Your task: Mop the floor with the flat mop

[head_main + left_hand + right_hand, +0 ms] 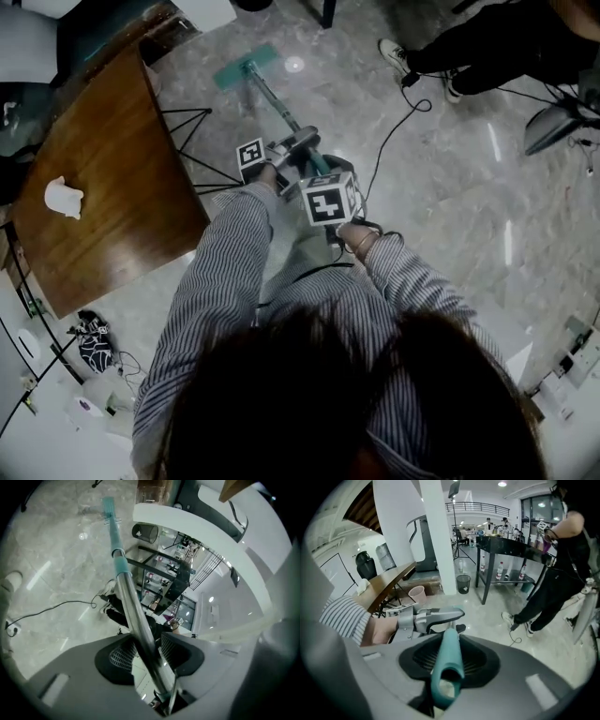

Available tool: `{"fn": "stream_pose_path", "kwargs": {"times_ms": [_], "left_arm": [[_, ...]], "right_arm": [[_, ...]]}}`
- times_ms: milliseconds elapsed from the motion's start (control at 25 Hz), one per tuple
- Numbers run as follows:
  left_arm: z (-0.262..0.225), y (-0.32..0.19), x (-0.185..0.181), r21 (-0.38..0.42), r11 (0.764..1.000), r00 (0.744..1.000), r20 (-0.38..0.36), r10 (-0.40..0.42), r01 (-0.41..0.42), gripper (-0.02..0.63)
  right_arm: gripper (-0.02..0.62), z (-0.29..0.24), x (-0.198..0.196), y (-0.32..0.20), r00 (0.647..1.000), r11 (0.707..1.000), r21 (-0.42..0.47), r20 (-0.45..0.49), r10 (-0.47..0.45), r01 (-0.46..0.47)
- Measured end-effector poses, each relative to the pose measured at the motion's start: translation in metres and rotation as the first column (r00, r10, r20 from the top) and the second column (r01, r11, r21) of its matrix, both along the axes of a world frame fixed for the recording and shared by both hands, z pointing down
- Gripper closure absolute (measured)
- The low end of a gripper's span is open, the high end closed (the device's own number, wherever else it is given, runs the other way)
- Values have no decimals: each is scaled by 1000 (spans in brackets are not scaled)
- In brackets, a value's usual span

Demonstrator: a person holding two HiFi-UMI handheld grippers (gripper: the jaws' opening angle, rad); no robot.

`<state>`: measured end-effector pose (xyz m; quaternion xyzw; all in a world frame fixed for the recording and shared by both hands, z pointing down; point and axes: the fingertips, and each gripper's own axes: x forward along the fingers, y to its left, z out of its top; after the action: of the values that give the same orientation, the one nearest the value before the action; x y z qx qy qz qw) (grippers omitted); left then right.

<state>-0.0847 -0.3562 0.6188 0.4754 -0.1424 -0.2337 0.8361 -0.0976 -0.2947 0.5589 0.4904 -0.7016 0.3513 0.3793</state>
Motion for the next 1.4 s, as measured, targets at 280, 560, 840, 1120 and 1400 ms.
{"fn": "stream_pose_path", "kwargs": {"times_ms": [280, 560, 840, 1120, 1400], "left_arm": [[3, -87, -52, 18, 985, 983, -69, -173, 174, 465], [1, -129, -60, 41, 970, 967, -105, -233, 239, 469], [4, -141, -54, 58, 975, 975, -85, -207, 212, 476], [9, -130, -43, 45, 971, 968, -96, -230, 235, 479], [7, -100, -26, 47, 968, 965, -111, -239, 245, 479]], "right_arm": [[482, 8, -40, -100, 997, 997, 30, -30, -69, 70], [482, 18, -58, -136, 995, 995, 14, -29, -97, 98], [484, 19, -53, -149, 991, 992, 28, -44, -124, 125], [485, 26, -42, -138, 988, 989, 28, -49, -146, 148], [485, 27, -23, -105, 990, 991, 12, -38, -132, 133]]}}
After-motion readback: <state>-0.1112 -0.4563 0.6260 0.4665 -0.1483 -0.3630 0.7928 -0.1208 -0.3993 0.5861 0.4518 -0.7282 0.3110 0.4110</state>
